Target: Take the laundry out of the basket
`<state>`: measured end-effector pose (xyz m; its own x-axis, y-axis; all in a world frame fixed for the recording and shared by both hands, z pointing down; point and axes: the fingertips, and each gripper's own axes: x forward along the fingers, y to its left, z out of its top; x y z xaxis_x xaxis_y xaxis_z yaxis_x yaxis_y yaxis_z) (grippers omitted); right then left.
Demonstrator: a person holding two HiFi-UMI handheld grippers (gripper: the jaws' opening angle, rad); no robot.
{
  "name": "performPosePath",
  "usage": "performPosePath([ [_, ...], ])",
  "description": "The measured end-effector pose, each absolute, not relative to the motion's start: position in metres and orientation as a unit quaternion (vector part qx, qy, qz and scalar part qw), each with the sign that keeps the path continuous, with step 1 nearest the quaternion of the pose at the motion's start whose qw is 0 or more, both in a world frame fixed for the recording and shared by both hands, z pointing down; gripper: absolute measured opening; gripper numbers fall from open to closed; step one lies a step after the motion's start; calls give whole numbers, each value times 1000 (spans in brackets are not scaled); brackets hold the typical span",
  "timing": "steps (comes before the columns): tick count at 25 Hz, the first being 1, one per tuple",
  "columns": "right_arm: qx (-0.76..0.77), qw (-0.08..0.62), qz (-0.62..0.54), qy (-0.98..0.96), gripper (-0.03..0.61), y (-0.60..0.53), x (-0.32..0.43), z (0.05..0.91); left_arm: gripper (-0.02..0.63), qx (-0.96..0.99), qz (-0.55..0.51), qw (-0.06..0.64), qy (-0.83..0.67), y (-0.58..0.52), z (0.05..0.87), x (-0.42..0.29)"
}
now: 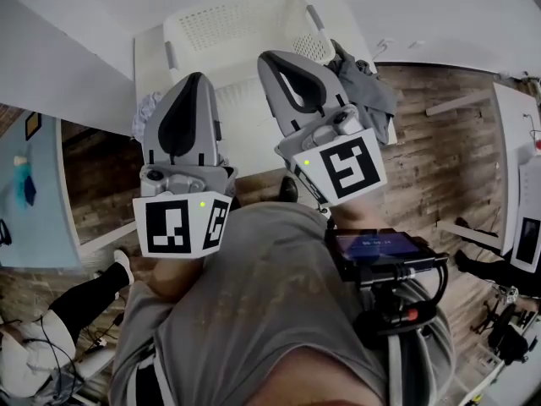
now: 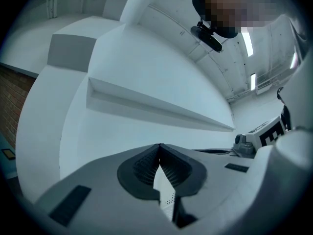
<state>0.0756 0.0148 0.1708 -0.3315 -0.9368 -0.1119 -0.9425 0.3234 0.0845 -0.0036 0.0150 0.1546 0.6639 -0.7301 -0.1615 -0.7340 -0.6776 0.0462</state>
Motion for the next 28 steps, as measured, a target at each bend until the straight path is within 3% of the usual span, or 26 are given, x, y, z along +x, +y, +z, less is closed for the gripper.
performPosePath([
  [28,-564,20,48,824,8,5,62,186,9,-908,72,-9,414,2,172,-19],
])
